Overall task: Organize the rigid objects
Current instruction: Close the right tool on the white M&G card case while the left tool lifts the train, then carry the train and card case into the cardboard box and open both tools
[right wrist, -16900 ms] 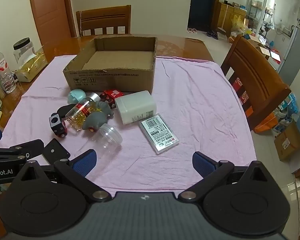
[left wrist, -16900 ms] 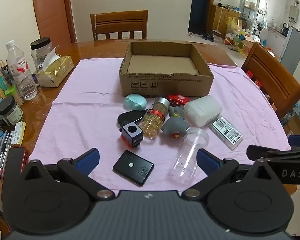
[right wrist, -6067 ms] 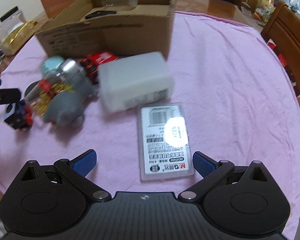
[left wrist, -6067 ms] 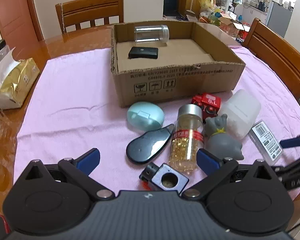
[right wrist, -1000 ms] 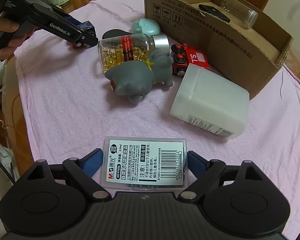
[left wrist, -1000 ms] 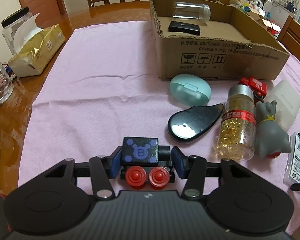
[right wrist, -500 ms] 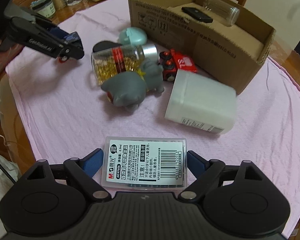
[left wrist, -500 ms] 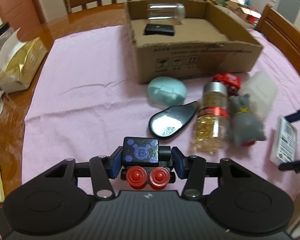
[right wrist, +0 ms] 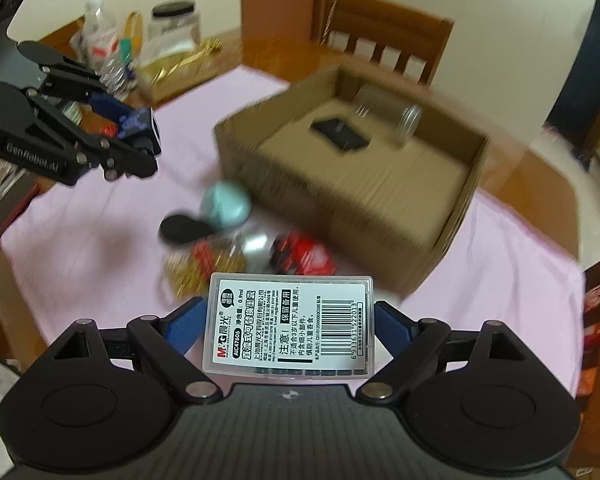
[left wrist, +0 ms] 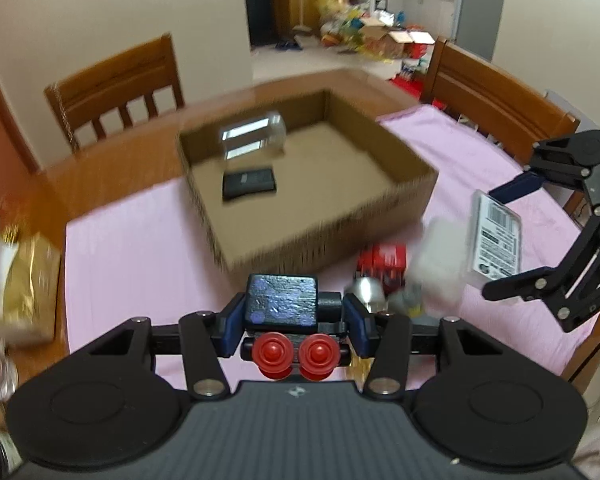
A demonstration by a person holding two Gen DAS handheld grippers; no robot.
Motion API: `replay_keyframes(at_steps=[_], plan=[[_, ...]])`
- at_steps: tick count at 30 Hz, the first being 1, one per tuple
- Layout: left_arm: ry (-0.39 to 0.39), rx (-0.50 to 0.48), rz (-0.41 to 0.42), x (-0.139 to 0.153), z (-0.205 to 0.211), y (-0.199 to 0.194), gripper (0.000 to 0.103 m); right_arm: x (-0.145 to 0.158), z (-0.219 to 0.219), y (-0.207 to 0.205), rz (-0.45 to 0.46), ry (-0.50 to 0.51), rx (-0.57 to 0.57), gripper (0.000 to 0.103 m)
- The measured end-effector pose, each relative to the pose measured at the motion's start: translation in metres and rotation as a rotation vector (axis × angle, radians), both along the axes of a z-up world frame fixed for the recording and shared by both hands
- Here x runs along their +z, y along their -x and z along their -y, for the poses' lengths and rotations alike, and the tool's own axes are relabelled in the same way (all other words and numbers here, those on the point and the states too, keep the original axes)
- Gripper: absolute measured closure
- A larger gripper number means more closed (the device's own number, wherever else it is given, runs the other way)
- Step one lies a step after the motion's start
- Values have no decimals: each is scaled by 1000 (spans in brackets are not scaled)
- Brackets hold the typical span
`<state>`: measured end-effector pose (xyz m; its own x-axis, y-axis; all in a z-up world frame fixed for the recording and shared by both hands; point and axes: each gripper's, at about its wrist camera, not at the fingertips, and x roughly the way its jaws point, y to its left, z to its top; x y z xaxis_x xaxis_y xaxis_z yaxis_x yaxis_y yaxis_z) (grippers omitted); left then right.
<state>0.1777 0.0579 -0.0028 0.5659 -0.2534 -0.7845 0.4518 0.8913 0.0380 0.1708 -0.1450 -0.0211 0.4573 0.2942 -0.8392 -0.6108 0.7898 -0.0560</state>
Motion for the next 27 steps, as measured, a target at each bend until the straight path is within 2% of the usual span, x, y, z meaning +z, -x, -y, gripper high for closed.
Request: replay_keyframes(at_steps=[10, 17, 23, 25, 27], plan=[[11, 21, 50, 5, 23, -58, 53, 28, -1, -53, 94, -31, 14, 11], [11, 89, 23, -16, 32, -101, 53, 25, 0, -86, 92, -56, 7, 11], [13, 153, 5, -32, 32, -118, 53, 19, 2, -102, 69, -77, -7, 11], [16, 188, 23, -34, 32, -122, 46, 17, 2, -104, 63, -77, -5, 11], [17, 217, 54, -34, 30, -123, 7, 16, 1, -104, 63, -70, 0, 11]])
